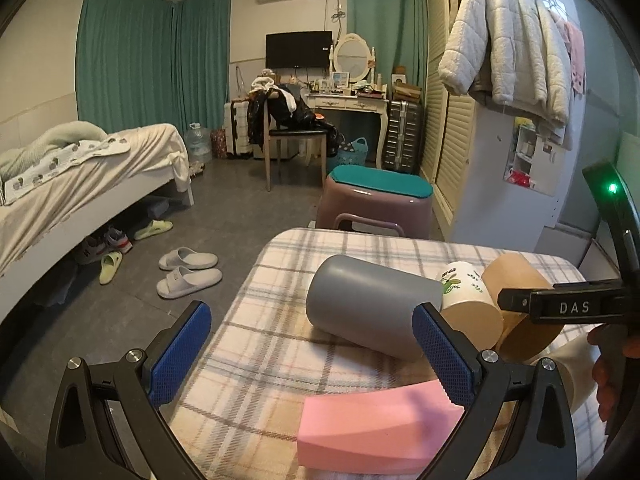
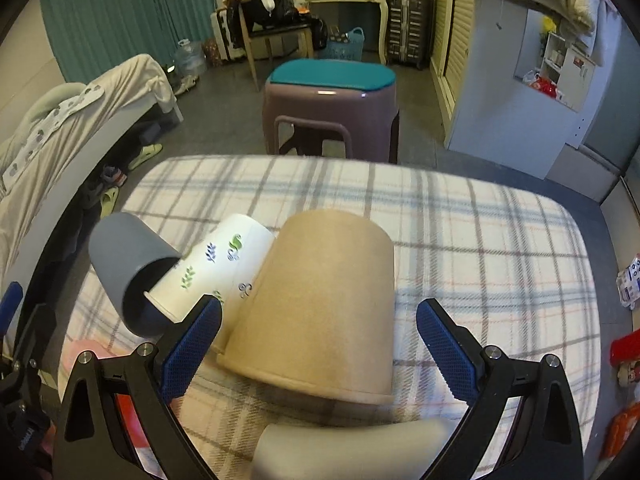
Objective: Flip cup upside down
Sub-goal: 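Reach the right tool to the tan kraft cup and grasp its body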
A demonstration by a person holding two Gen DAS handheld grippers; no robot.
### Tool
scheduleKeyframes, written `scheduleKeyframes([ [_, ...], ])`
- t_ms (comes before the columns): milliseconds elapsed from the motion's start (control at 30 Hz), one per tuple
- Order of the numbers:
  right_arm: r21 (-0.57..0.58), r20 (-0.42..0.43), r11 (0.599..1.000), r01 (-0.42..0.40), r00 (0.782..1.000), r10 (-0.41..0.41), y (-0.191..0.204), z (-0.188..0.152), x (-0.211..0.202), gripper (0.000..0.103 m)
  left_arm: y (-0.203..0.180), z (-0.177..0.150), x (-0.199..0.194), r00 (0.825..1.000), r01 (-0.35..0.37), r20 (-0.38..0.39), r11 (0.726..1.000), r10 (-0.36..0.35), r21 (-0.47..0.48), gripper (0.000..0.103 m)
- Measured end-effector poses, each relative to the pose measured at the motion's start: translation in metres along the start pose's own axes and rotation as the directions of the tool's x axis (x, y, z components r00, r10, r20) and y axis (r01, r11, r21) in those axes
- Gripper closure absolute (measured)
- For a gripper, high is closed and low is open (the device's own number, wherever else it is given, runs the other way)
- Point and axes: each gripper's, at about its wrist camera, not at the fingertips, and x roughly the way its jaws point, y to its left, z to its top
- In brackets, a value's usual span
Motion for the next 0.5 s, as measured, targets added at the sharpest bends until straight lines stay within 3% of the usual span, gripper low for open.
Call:
scheduleKeyframes([
  [133, 0.010, -0.034, 1.000, -0.014, 0.999, 0.014, -0.003, -0.005, 0.009, 0.005, -0.002, -0.001, 0.004, 1.000, 0.016, -0.008, 1.000, -0.016, 0.005, 0.000],
  [267, -0.003, -0.044, 1.000, -0.027, 0.999, 0.027, 0.000, -0.006, 0.010, 0.013, -0.003, -0.001, 0.004, 1.000, 0.022, -0.008, 1.000, -0.021, 0.013, 0.000],
  [500, 0.001, 0.013, 0.999, -0.038, 0.999, 0.038, 0.000, -0.006, -0.002, 0.016, -0.002, -0.002, -0.003, 1.000, 0.008, 0.003, 1.000, -0.009, 0.005, 0.000],
])
